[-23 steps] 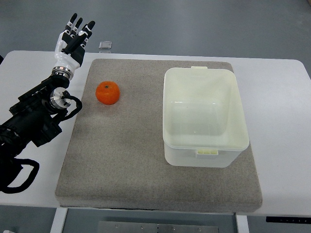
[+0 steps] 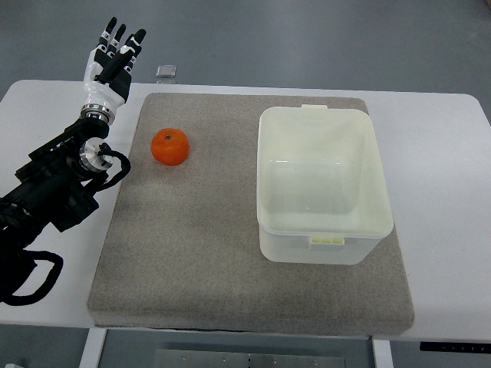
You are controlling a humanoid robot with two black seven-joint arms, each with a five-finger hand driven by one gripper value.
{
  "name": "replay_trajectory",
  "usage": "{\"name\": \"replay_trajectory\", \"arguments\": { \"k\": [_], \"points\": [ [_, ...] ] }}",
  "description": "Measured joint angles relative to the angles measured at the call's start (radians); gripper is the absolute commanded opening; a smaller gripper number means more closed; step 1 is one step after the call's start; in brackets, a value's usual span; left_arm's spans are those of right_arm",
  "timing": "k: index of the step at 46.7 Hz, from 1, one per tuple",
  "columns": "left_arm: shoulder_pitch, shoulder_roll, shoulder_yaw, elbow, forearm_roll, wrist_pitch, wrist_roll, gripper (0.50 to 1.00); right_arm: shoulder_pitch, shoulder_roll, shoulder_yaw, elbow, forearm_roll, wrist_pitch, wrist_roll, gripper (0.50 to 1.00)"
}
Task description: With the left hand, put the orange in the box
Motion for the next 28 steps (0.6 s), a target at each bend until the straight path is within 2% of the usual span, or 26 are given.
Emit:
{"name": "replay_trajectory", "arguments": {
  "k": [15, 28],
  "points": [
    [-0.001, 0.001, 0.013, -0.007, 0.013, 0.002, 0.0, 0.99, -0.001, 0.0, 0.0, 0.0, 0.0, 0.0, 0.0, 0.926],
    [-0.012, 0.002, 0.012, -0.02, 0.011, -0.029, 0.001, 0.99, -0.001, 0.0, 0.0, 0.0, 0.0, 0.0, 0.0, 0.926]
  ]
}}
